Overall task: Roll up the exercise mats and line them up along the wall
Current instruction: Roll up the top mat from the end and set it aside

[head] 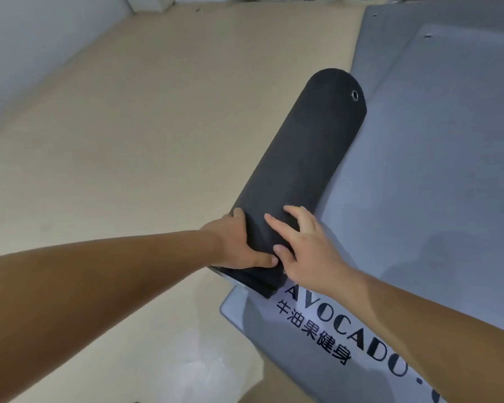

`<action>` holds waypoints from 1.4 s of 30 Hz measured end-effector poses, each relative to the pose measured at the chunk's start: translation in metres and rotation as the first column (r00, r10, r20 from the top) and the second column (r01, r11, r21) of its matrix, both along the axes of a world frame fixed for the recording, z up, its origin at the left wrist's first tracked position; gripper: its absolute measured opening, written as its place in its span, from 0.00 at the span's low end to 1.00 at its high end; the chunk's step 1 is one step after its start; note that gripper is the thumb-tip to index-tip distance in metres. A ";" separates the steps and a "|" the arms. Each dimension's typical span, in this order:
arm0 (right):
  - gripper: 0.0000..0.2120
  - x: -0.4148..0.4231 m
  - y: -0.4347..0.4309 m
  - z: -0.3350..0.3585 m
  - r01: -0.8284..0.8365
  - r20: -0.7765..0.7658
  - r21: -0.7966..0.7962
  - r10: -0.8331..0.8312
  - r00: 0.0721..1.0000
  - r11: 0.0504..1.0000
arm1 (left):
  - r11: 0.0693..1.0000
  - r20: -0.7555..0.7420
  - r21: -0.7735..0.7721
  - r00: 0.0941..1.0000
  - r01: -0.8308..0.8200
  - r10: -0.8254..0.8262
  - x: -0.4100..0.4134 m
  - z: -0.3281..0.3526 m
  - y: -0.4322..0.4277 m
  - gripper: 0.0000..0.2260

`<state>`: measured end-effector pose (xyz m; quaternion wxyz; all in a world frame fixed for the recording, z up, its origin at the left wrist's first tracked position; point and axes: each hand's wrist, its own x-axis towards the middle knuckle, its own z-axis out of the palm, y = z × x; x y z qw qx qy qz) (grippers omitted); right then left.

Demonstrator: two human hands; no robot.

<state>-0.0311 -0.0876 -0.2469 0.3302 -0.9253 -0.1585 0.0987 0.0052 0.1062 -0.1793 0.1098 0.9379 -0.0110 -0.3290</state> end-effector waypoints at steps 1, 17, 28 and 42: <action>0.30 0.002 0.001 -0.003 -0.035 -0.036 0.019 0.036 0.999 0.999 | 0.998 -0.004 -0.011 0.998 -0.070 0.070 0.003 -0.004 0.007 0.56; 0.27 0.037 0.117 0.009 0.231 -0.035 0.009 -0.231 0.972 0.973 | 0.823 -0.025 -0.485 0.946 -0.296 0.325 0.051 -0.042 0.155 0.49; 0.26 0.073 0.182 0.010 0.225 0.118 -0.087 -0.214 0.970 0.970 | 0.896 0.662 -0.231 0.736 0.380 -0.141 0.026 -0.053 0.213 0.31; 0.24 0.107 0.234 0.013 0.131 0.181 -0.203 -0.094 0.979 0.970 | 0.933 0.235 -0.354 0.958 -0.070 0.162 0.065 -0.049 0.278 0.50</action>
